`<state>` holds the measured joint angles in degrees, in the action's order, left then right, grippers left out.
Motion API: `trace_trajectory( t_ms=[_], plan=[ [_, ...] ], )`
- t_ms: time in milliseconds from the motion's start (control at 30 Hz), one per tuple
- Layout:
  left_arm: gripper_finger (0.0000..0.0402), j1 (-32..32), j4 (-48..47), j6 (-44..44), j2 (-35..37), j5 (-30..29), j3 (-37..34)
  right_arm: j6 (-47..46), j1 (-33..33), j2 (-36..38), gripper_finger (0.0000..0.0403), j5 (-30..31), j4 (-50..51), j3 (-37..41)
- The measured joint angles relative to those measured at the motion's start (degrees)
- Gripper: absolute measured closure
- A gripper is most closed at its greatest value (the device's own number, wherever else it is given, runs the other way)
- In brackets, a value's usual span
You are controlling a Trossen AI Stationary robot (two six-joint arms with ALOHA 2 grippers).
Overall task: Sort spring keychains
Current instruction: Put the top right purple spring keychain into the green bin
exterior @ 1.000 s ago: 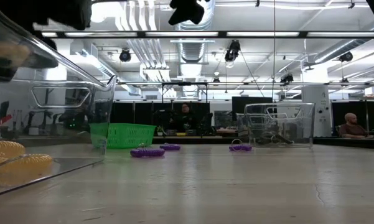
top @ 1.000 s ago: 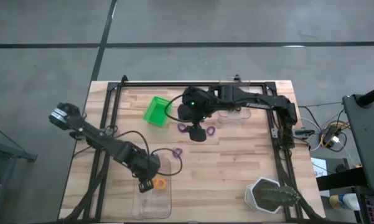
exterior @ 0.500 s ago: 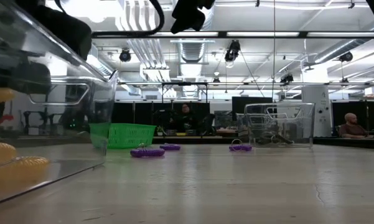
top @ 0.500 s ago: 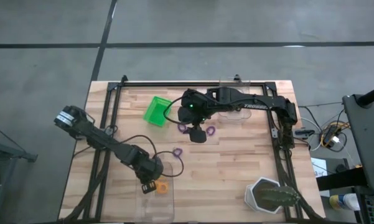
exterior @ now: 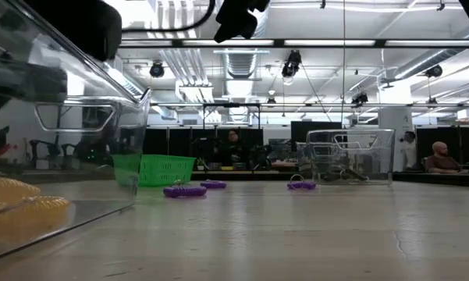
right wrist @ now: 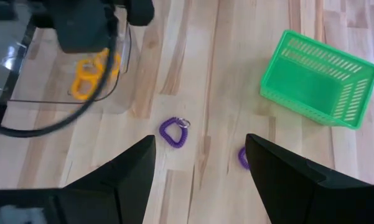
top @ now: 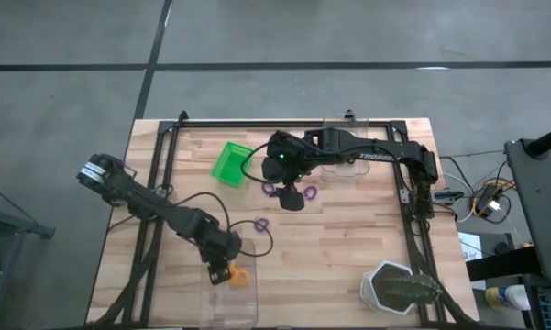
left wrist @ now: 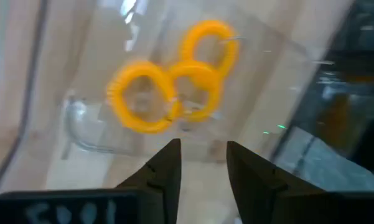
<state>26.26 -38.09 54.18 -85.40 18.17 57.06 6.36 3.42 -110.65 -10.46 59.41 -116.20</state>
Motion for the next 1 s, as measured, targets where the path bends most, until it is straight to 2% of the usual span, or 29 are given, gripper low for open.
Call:
trace_trajectory(
  t_ms=[200, 400, 633, 1000],
  plan=[
    [0.0278, -0.48, -0.56, 0.06, 4.37, -1.06, 3.75, 0.08, 0.04, 0.0, 0.0165, 0.02, 0.17, 0.06],
    [0.0278, -2.11, -1.57, 0.3, 10.28, -8.05, 5.38, -2.61, 0.61, 0.0, 0.0163, 0.08, -1.65, 2.31],
    [0.0278, -3.56, -1.38, 0.13, 18.43, -20.21, 6.67, -9.13, 2.11, 0.0, 0.0167, 0.09, -2.43, 8.38],
    [0.0278, -3.76, -1.26, -1.87, 28.96, -42.34, 10.72, -12.63, 3.52, -0.02, 0.017, -0.03, -3.07, 20.84]
  ],
)
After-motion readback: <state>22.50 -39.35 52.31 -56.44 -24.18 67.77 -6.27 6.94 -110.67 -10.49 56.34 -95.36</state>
